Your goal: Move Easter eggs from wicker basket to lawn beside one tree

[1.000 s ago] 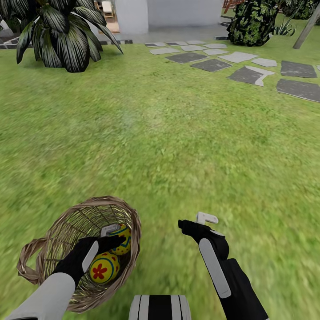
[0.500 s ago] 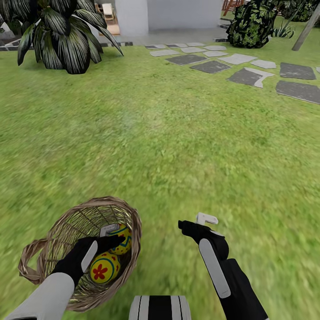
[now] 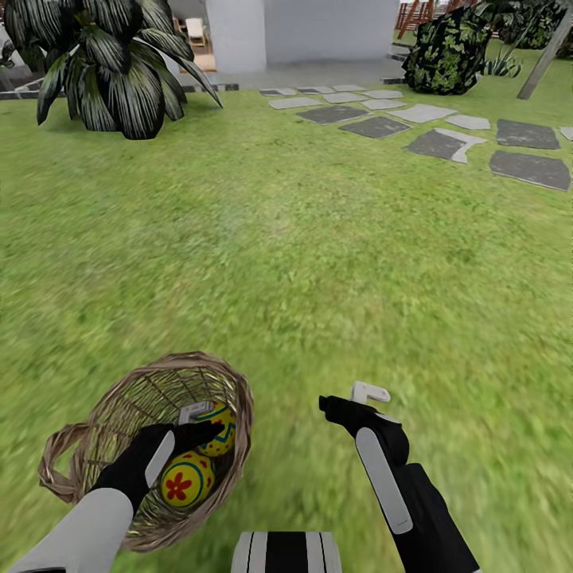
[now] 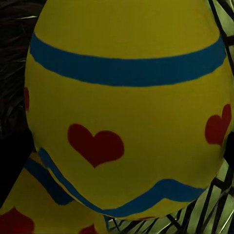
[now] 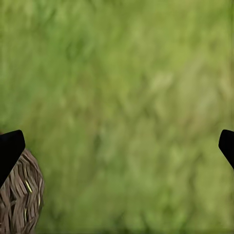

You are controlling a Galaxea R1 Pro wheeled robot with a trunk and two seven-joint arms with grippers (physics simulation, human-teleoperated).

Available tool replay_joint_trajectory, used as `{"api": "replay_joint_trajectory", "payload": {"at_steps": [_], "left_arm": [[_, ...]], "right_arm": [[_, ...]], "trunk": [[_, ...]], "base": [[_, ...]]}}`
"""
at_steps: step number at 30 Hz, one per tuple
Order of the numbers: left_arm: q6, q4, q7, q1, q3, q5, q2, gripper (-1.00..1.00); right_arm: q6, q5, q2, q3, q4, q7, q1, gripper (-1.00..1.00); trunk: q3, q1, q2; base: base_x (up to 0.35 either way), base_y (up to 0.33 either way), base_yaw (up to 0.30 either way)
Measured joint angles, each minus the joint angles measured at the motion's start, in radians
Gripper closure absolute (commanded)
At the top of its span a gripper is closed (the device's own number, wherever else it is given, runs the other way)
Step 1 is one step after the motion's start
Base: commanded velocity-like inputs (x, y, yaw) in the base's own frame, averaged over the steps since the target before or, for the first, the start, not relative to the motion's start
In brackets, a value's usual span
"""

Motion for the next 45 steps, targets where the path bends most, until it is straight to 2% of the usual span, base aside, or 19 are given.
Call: {"api": "replay_joint_trajectory", "payload": {"at_steps": [2,15,42,45], "left_arm": [[0.001,0.0,0.0,0.0,0.0,0.0,0.0,1.0],[0.003,0.0,0.0,0.0,0.0,0.001,0.0,1.0],[0.005,-0.001,-0.001,0.0,0.0,0.002,0.0,1.0],[0.026,-0.03,-0.001,0.0,0.0,0.003,0.0,1.0]], "right_arm": [[0.0,0.0,0.0,0.0,0.0,0.0,0.0,-1.0],[0.0,0.0,0.0,0.0,0.0,0.0,0.0,-1.0],[0.0,0.0,0.0,0.0,0.0,0.001,0.0,-1.0],[0.0,0.0,0.0,0.0,0.0,0.001,0.0,-1.0]], "trunk": [[0.0,0.0,0.0],[0.05,-0.006,0.003],[0.135,-0.109,0.192],[0.144,-0.121,0.213]], "base": [[0.0,0.0,0.0],[-0.061,0.0,0.0],[-0.075,0.0,0.0],[-0.032,0.0,0.0]]}}
